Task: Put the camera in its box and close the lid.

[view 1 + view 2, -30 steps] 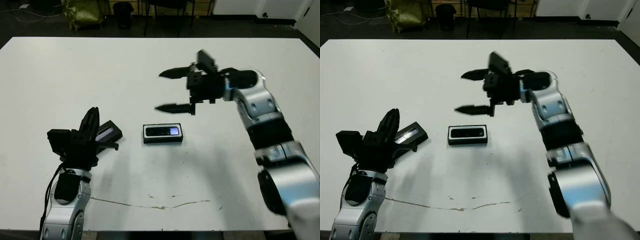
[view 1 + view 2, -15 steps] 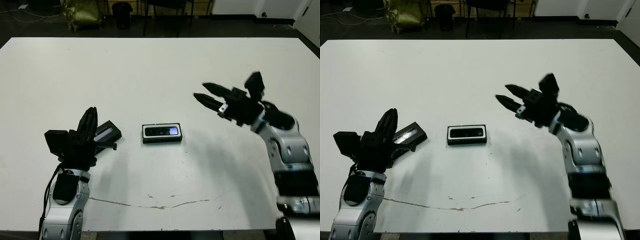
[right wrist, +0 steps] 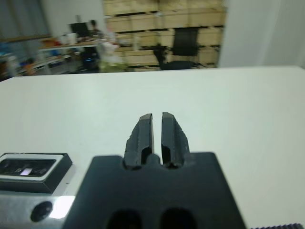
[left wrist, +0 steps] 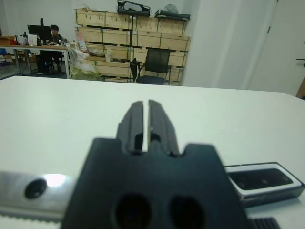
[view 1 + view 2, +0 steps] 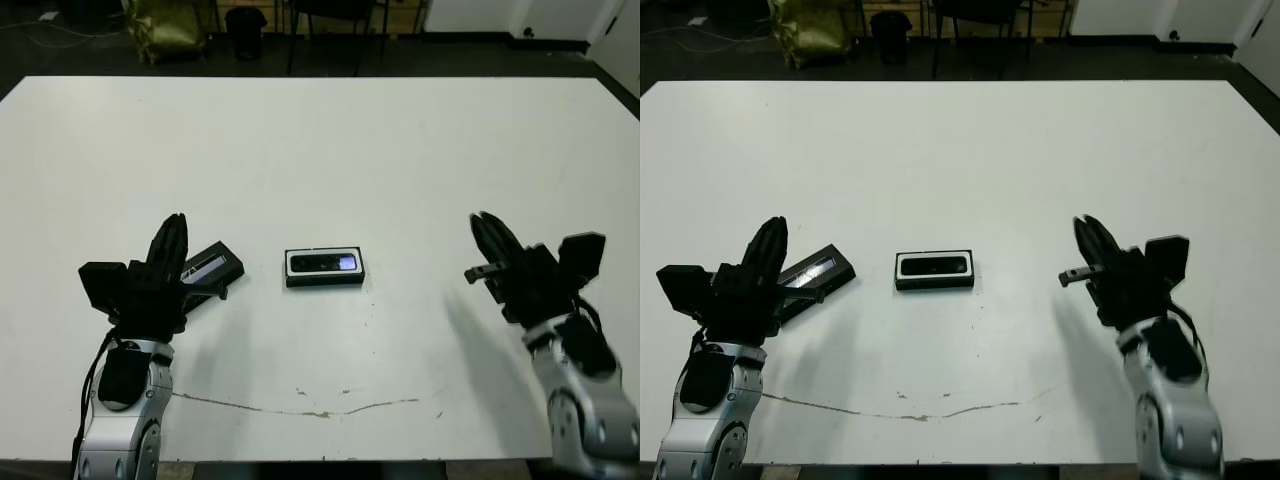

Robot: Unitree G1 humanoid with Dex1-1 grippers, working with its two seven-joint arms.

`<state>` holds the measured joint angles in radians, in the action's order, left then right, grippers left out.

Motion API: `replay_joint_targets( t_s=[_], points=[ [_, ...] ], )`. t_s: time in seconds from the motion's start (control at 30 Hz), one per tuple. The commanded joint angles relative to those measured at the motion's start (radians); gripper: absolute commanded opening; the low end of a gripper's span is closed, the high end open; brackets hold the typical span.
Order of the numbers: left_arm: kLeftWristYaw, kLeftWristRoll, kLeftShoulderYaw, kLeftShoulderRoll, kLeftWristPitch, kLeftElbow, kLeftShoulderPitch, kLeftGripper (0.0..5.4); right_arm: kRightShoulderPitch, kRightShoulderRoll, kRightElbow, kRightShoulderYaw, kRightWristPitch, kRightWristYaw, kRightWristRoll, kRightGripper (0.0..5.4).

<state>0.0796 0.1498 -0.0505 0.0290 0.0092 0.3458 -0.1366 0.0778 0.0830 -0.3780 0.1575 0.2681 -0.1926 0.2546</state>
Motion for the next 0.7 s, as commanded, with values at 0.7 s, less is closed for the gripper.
replay_joint_targets(
  t_s=[0.7],
  points=[
    [0.12, 0.064, -0.139, 0.15, -0.014, 0.074, -0.084, 0.0, 0.077, -0.048, 0.028, -0.076, -0.003, 0.071, -0.016, 0.01]
  ],
)
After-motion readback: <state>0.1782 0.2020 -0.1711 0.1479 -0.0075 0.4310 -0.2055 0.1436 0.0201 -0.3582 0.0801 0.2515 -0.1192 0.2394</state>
